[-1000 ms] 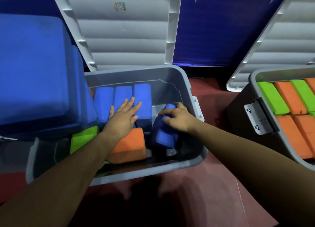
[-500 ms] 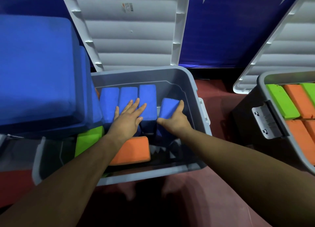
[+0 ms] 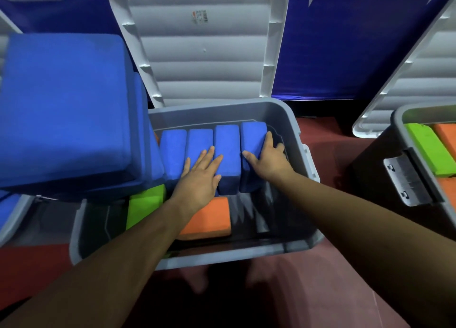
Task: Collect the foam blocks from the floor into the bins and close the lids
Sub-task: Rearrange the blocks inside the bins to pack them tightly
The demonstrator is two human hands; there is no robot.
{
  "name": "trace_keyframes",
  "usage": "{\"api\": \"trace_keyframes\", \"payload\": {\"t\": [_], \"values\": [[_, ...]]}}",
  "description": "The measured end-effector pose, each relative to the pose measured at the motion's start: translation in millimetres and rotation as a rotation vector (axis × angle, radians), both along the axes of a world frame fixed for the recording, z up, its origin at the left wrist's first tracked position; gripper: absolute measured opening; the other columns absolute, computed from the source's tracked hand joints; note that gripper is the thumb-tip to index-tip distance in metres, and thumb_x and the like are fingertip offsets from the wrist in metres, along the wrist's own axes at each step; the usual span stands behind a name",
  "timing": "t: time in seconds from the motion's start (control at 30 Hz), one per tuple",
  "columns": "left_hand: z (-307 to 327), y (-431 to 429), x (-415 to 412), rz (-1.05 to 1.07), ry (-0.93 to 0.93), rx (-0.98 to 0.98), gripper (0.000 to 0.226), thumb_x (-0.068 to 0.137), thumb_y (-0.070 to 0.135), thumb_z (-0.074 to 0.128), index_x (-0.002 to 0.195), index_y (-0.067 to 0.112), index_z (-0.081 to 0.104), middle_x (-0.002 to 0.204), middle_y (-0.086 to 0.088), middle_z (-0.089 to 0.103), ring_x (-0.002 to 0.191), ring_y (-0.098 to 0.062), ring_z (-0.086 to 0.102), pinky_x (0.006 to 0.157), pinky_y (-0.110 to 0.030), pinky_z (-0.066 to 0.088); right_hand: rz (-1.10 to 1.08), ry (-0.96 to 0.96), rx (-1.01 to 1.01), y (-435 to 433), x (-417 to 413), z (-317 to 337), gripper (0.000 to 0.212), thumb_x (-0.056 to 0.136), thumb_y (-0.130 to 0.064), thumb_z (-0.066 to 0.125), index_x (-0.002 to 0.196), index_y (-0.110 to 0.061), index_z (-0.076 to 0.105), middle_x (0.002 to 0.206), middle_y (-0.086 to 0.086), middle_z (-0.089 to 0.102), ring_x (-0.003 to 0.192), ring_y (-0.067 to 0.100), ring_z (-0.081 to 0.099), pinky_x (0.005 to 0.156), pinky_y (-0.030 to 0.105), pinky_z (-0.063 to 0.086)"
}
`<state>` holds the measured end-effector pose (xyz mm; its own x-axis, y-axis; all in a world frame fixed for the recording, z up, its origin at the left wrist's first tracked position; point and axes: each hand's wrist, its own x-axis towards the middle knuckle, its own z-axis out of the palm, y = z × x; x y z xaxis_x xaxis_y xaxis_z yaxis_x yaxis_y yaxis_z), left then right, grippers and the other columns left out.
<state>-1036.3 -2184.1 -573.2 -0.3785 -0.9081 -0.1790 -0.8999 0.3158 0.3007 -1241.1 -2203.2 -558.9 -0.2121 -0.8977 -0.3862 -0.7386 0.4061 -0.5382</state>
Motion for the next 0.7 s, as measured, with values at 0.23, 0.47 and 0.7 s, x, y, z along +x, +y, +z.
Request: {"api": "trace_keyframes", "payload": {"t": [0.23, 0.47, 0.7], "values": [[42, 27, 37, -0.093, 0.024, 0.167, 0.052, 0.091, 0.035, 0.054, 0.137, 0.012, 0.046, 0.128, -0.007, 0.049, 0.119, -0.025, 0.052, 0.104, -0.035, 0.039, 0.508, 0.08, -0.281, 34, 31, 63, 0.019, 0.089, -0.022, 0.056, 0.103, -0.011, 0.051, 0.105, 0.01, 0.048, 0.097, 0.034, 0.054, 0.079, 0.038, 0.045], [36, 27, 61, -0.129, -0.19, 0.482, 0.09, 0.084, 0.046, 0.068, 0.155, 0.017, 0.02, 0.152, -0.007, 0.038, 0.135, -0.021, 0.041, 0.109, -0.028, 0.034, 0.789, 0.081, 0.19, 78, 61, 22, 0.099, 0.071, -0.053, 0.079, 0.148, -0.018, 0.027, 0.139, 0.007, 0.038, 0.128, 0.03, 0.045, 0.102, 0.045, 0.045], [43, 36, 62, -0.203, -0.169, 0.534, 0.112, 0.073, 0.055, 0.077, 0.157, 0.023, 0.01, 0.156, -0.003, 0.03, 0.139, -0.017, 0.035, 0.112, -0.025, 0.03, 0.71, -0.059, 0.101, 82, 62, 23, 0.076, 0.068, -0.028, 0.083, 0.133, -0.018, 0.044, 0.122, 0.004, 0.049, 0.108, 0.023, 0.056, 0.09, 0.037, 0.049]]}}
